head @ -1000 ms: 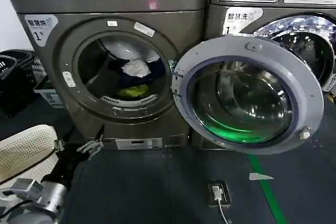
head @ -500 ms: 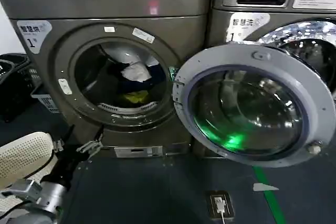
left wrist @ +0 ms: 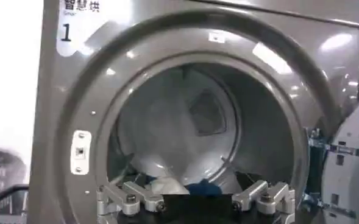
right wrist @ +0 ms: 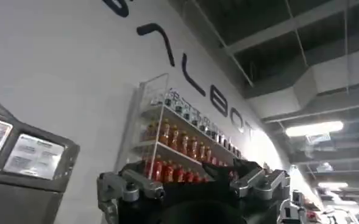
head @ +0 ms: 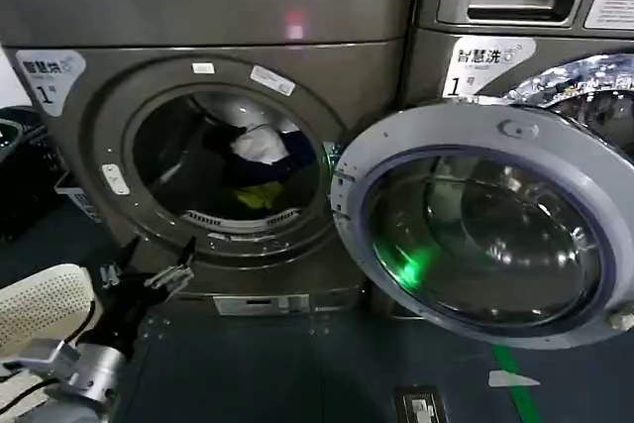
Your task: Grasp the clothes from the dryer.
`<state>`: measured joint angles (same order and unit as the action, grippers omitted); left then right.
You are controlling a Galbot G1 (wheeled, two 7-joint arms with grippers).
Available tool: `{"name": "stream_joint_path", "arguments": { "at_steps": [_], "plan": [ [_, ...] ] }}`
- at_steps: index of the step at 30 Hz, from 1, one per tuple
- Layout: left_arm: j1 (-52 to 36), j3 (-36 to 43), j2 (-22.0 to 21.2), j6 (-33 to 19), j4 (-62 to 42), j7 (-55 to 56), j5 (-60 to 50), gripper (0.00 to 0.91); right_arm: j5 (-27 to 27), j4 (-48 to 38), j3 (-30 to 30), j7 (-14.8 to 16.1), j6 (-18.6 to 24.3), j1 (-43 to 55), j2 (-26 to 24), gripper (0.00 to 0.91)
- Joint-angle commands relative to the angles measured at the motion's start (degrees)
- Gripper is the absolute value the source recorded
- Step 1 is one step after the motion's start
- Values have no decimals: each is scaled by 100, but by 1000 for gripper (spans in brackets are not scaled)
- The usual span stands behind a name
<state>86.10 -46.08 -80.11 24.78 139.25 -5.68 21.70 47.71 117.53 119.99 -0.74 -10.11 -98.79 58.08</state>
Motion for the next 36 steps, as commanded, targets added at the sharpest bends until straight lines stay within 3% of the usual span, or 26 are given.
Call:
{"name": "stream_joint_path", "arguments": {
  "at_steps": [1,6,18,27,36],
  "plan": [
    [0,2,-15,-9,-9,-1,-12,907,0,0,-13,-3,7,7,0,907],
    [-238,81,78,-43,-234,18,30,907,42,41,4,-147,-44,-34,19,907],
    [-1918,854,306,-312,-1895,115,-93,907,78,144,329,-241,-209,-218,-13,907],
    [-3623,1458,442,-489,-3842,257,-75,907,92,335,502,-342,-527,-335,3,907],
    [-4734,1892,270,-930,-5243,285,-257,907,70,365,426,-167,-432,-279,-26,907]
  ]
}}
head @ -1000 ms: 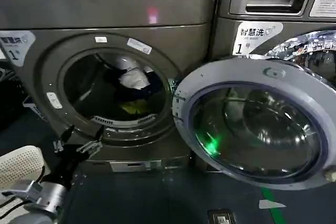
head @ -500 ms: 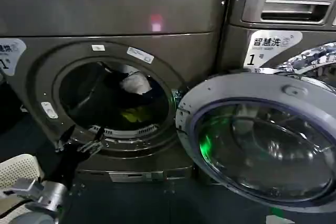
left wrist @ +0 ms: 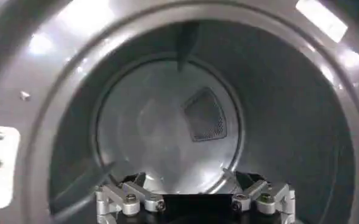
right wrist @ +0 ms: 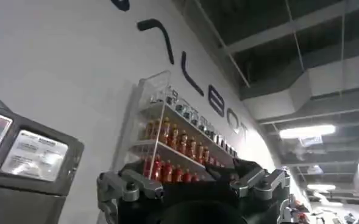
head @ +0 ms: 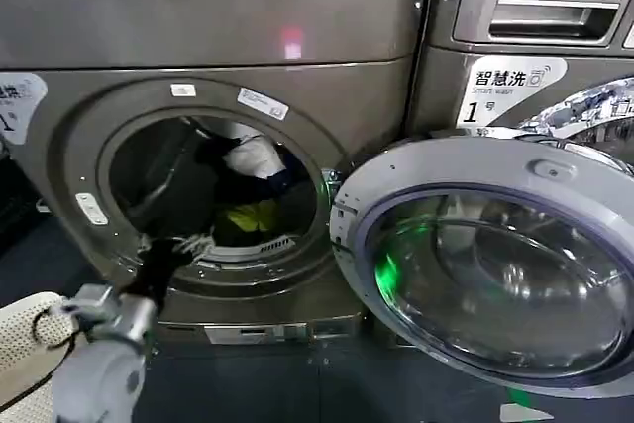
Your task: Grasp the clothes from the dryer.
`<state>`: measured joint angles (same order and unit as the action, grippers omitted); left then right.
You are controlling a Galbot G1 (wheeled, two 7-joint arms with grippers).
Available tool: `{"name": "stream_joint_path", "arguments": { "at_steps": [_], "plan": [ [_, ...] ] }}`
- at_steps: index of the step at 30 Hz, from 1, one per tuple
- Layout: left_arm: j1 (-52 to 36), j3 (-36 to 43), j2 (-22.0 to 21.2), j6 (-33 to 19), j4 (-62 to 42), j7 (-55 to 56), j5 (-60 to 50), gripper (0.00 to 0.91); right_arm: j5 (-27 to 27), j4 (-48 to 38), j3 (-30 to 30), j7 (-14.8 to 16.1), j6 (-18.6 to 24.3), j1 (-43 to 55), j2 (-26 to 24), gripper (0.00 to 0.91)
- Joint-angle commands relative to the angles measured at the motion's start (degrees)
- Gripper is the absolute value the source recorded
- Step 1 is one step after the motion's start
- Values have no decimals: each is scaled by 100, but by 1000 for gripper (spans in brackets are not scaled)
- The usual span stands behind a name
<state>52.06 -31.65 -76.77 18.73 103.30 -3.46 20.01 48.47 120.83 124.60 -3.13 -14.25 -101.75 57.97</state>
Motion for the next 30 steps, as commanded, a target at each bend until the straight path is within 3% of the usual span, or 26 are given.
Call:
{"name": "stream_joint_path", "arguments": {
  "at_steps": [1,11,21,26,30],
  "plan": [
    [-1437,482,-81,-340,-1790,75,-87,907,-7,42,-53,77,-11,27,-23,907],
    [-2589,830,-249,-478,-3187,103,-36,907,-6,56,-40,147,59,31,-9,907],
    [-3751,1092,-381,-1058,-5209,-203,-284,907,0,115,-82,136,157,53,30,907],
    [-4427,1458,-402,-942,-6592,-506,-227,907,0,129,-129,160,177,84,38,907],
    [-4805,1550,-448,-682,-7223,-1536,-843,907,-4,139,-215,166,182,121,54,907]
  ]
}}
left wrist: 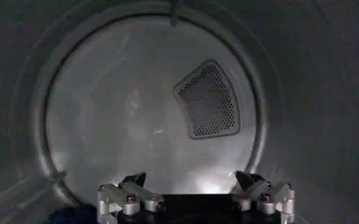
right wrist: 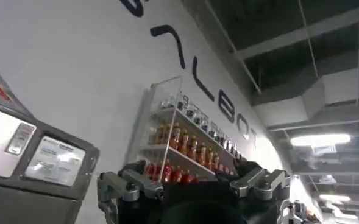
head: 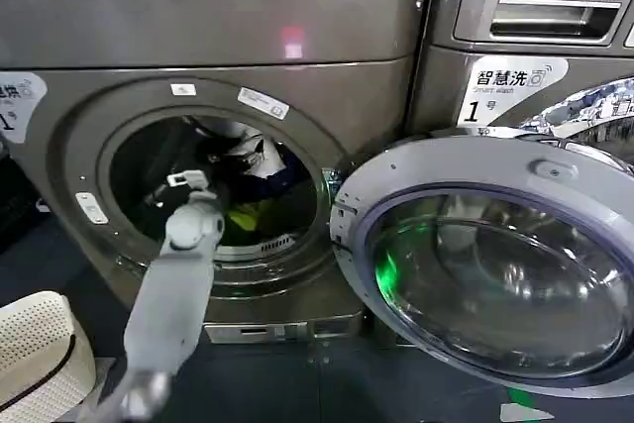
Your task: Grasp the clothes from the dryer.
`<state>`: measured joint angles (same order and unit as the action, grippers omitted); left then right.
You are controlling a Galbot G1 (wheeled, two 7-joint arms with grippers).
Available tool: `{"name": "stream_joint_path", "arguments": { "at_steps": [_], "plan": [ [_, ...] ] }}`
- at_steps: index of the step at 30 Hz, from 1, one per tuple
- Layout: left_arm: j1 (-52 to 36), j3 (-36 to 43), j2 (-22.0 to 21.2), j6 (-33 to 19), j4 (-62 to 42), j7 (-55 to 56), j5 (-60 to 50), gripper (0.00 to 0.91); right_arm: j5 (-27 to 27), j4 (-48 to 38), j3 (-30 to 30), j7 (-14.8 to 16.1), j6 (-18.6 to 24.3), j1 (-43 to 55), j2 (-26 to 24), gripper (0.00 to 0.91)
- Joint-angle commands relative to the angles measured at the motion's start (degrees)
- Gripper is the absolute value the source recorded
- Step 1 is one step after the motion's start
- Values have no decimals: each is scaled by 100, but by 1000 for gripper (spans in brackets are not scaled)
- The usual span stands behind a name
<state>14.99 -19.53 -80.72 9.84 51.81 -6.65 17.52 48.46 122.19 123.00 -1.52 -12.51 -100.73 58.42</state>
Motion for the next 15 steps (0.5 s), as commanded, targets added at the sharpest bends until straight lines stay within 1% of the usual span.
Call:
{"name": "stream_joint_path", "arguments": {
  "at_steps": [1,5,6,12,15],
  "plan": [
    [-1254,420,-40,261,-2264,-1546,-775,907,-4,0,-68,13,11,27,9,907],
    [-1656,824,45,-12,-2755,-2437,-1595,907,-12,-15,-134,26,34,54,26,907],
    [-1724,1089,79,-211,-2829,-2638,-1840,907,-14,-13,-157,25,37,68,27,907],
    [-1899,1838,203,-861,-3177,-3684,-3014,907,-24,4,-217,47,53,106,24,907],
    [-1929,2140,202,-1120,-3363,-4000,-3224,907,-24,14,-227,52,57,103,39,907]
  ]
}}
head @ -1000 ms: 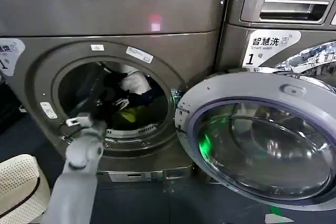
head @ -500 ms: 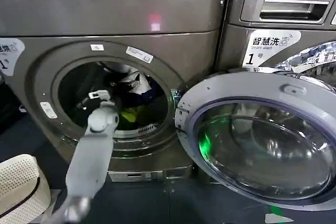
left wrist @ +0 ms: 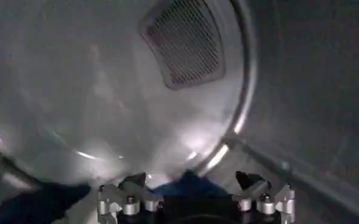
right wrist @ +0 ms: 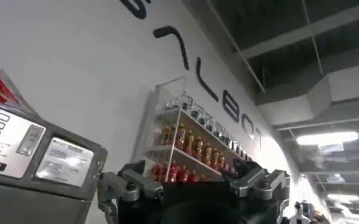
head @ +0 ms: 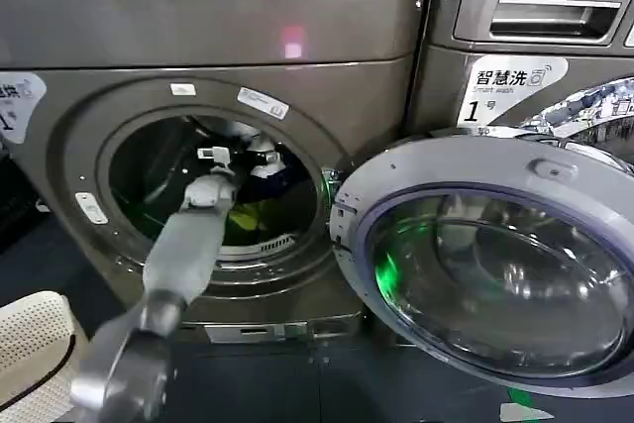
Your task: Grasp the clothes from the dryer.
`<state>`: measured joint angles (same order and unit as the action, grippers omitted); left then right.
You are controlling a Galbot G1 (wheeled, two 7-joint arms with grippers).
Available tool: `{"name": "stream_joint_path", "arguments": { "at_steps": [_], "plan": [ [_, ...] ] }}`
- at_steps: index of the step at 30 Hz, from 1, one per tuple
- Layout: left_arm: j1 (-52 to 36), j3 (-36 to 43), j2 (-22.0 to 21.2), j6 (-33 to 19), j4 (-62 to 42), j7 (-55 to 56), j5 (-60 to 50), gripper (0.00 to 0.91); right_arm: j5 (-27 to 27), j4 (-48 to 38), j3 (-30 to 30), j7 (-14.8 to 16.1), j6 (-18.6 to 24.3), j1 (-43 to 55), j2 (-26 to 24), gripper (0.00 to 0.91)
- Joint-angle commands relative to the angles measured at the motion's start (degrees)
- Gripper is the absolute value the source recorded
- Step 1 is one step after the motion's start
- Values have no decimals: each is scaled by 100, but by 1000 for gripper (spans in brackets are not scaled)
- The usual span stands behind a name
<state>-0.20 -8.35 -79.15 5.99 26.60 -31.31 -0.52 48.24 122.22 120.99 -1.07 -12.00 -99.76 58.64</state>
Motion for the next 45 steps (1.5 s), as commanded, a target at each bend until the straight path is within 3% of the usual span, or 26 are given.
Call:
{"name": "stream_joint_path", "arguments": {
  "at_steps": [1,6,10,16,27,28,29,30,31,36,45],
  "plan": [
    [-420,1086,55,-735,-851,-1673,-1489,907,-3,18,-32,7,5,8,14,907],
    [-615,1285,55,-735,-1017,-2181,-2093,907,-10,32,-36,18,13,5,36,907],
    [-824,1519,95,-1086,-1126,-2505,-2952,907,-17,46,-50,27,16,11,61,907],
    [-1042,1710,100,-1163,-1322,-3118,-3360,907,-22,106,-95,37,20,27,105,907],
    [-903,2011,17,-1078,-1426,-2955,-3880,907,-35,81,-78,55,52,26,155,907],
    [-899,1997,9,-1078,-1416,-2945,-3872,705,-41,79,-85,55,55,27,159,907],
    [-899,1997,4,-1081,-1412,-2922,-3872,182,-61,82,-99,58,60,32,161,907],
    [-907,1999,-2,-1082,-1415,-2853,-3856,34,-95,87,-121,58,66,37,162,907],
    [-916,2000,-8,-1090,-1422,-2829,-3847,0,-132,88,-139,69,86,42,169,907],
    [-924,1989,-17,-1135,-1412,-2702,-3761,0,-143,78,-166,70,95,55,179,907],
    [-768,1421,34,-818,-1079,-1974,-2339,0,-162,46,-189,67,95,55,172,907]
  ]
}}
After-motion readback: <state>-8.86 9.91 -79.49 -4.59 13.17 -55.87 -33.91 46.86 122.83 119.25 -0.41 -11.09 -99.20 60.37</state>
